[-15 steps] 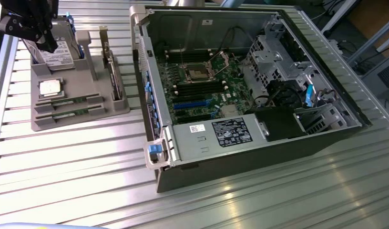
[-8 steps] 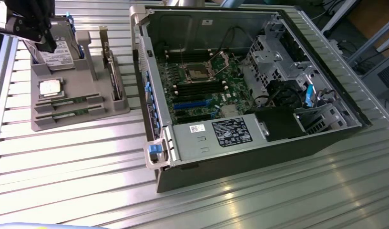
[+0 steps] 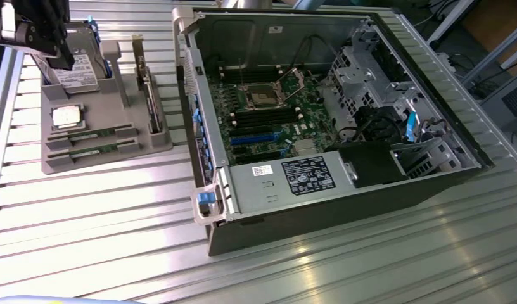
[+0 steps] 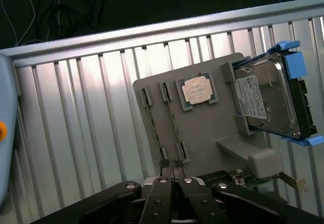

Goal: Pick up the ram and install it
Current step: 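Pick up the ram and move it above insertion slot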

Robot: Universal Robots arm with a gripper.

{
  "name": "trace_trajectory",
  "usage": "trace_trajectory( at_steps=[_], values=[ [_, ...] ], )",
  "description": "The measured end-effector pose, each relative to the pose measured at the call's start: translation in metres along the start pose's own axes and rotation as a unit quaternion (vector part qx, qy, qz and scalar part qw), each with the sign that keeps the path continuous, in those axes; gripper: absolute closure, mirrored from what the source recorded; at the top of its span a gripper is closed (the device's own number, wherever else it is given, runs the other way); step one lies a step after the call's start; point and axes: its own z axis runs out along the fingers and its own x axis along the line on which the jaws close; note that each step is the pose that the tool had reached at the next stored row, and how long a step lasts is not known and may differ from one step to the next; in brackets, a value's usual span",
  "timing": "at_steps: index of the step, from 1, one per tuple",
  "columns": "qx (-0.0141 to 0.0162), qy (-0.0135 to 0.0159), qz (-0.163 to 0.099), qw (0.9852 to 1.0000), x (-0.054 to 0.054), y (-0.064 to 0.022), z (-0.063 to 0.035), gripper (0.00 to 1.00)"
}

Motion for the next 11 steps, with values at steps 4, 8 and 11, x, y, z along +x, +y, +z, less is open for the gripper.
trace_trajectory(
  at_steps=[4, 8, 11],
  values=[
    [-0.0016, 0.0018, -0.039, 0.9992, 0.0000, 0.0000, 0.0000, 0.89],
    [-0.0026, 0.0028, -0.062, 0.9980, 0.0000, 0.0000, 0.0000, 0.89],
    [-0.0034, 0.0037, -0.081, 0.9967, 0.0000, 0.0000, 0.0000, 0.89]
  ],
)
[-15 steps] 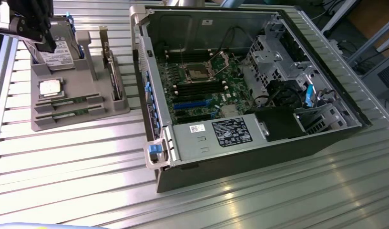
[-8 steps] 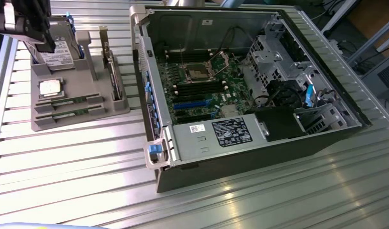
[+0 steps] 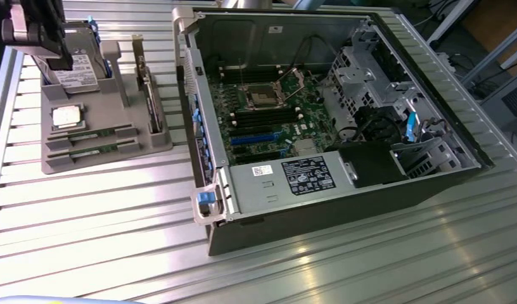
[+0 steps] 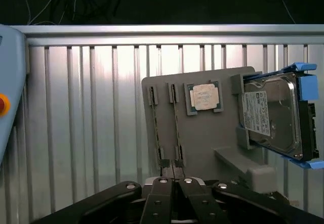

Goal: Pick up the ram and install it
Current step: 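Pick up the ram and move it above insertion slot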

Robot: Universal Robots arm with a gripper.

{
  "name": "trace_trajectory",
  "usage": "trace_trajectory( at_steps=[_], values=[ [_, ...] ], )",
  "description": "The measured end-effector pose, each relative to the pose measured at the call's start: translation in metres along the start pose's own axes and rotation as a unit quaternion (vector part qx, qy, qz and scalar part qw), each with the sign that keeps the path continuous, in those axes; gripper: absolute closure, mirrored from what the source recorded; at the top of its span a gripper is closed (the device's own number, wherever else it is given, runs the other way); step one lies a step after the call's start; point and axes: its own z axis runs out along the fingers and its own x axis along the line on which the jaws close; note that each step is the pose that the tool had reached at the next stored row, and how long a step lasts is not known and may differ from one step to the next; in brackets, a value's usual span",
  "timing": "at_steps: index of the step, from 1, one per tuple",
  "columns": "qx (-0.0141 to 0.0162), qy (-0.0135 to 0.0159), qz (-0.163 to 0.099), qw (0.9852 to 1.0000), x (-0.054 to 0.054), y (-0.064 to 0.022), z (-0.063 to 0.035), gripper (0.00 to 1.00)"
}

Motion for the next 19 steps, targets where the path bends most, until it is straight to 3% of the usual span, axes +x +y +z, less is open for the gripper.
trace_trajectory(
  at_steps=[5, 12, 19],
  values=[
    [-0.0011, 0.0012, -0.026, 0.9997, 0.0000, 0.0000, 0.0000, 0.89],
    [-0.0026, 0.0028, -0.062, 0.9981, 0.0000, 0.0000, 0.0000, 0.89],
    [-0.0006, 0.0015, -0.013, 0.9999, 0.0000, -0.0001, 0.0016, 0.89]
  ],
)
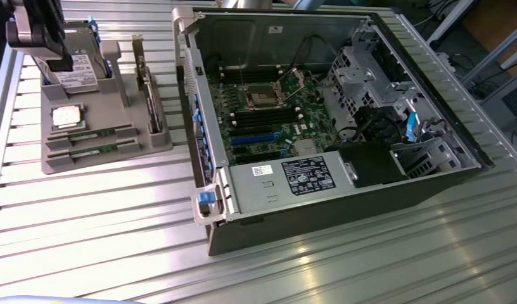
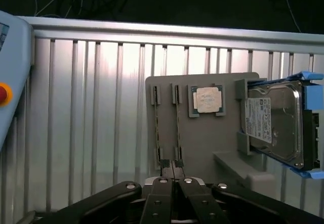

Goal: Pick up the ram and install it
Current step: 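Pick up the ram and move it above insertion slot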

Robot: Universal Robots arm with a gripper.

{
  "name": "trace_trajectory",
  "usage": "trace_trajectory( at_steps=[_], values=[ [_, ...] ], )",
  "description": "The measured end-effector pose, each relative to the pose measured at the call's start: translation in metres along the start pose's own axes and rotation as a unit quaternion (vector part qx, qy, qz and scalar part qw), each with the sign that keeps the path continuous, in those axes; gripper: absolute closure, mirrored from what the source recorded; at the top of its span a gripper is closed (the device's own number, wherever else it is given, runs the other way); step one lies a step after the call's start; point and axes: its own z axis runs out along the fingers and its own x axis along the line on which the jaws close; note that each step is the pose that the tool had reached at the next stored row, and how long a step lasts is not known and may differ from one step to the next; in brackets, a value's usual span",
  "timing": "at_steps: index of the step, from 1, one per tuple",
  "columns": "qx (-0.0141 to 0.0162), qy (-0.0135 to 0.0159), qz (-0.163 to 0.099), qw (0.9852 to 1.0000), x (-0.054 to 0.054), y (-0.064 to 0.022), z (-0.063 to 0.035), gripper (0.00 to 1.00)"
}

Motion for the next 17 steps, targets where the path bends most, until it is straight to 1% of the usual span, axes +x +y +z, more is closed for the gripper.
trace_trajectory(
  at_steps=[3, 6, 7, 8, 11, 12, 17],
  values=[
    [0.0009, -0.0001, 0.018, 0.9998, 0.000, -0.0004, 0.0009, 0.89],
    [0.0016, -0.0006, 0.040, 0.9992, 0.000, -0.0021, 0.0024, 0.89],
    [0.0018, -0.0009, 0.046, 0.9989, 0.000, -0.0039, 0.0028, 0.89],
    [0.0021, -0.0012, 0.051, 0.9987, 0.000, -0.0098, 0.0030, 0.89],
    [0.0021, -0.0013, 0.055, 0.9985, 0.000, -0.0211, 0.0028, 0.89],
    [0.0021, -0.0014, 0.056, 0.9984, 0.000, -0.0225, 0.0028, 0.89],
    [0.0021, -0.0014, 0.056, 0.9984, 0.000, -0.0226, 0.0028, 0.89]
  ],
)
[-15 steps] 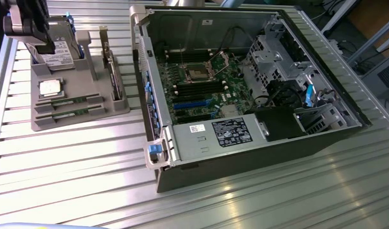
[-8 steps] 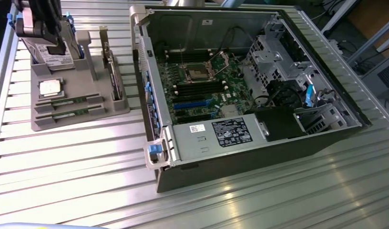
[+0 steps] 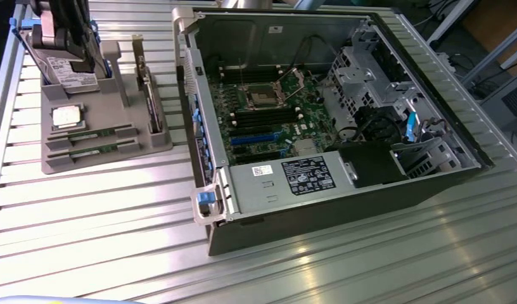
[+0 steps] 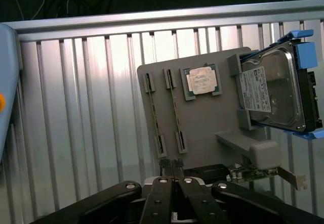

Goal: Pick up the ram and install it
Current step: 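Pick up the ram and move it above insertion slot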

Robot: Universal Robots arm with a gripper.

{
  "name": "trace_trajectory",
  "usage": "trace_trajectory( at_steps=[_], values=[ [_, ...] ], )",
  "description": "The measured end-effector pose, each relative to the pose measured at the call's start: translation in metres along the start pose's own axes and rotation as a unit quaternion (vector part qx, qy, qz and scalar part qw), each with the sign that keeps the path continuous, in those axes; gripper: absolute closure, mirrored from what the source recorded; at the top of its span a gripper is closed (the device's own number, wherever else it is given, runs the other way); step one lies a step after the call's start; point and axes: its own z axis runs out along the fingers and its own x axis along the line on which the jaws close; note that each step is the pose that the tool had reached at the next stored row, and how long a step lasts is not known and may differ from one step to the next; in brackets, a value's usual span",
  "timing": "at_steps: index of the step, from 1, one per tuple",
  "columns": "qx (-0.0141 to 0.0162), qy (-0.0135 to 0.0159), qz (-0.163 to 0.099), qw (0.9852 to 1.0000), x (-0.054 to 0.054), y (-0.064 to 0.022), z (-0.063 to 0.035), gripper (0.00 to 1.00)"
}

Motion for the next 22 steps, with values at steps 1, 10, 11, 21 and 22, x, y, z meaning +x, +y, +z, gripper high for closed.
trace_trajectory(
  at_steps=[1, 10, 11, 21, 22],
  values=[
    [0.0000, 0.0000, 0.000, 1.0000, 0.000, 0.0000, 0.0000, 0.89],
    [0.0000, 0.0000, 0.000, 1.0000, 0.000, 0.0000, 0.0000, 0.70],
    [0.0000, 0.0000, 0.000, 1.0000, 0.000, 0.0000, 0.0000, 0.70],
    [0.0000, 0.0000, 0.000, 1.0000, 0.000, -0.0004, 0.0094, 0.70],
    [0.0000, 0.0000, 0.000, 1.0000, 0.000, -0.0004, 0.0101, 0.70]
  ],
)
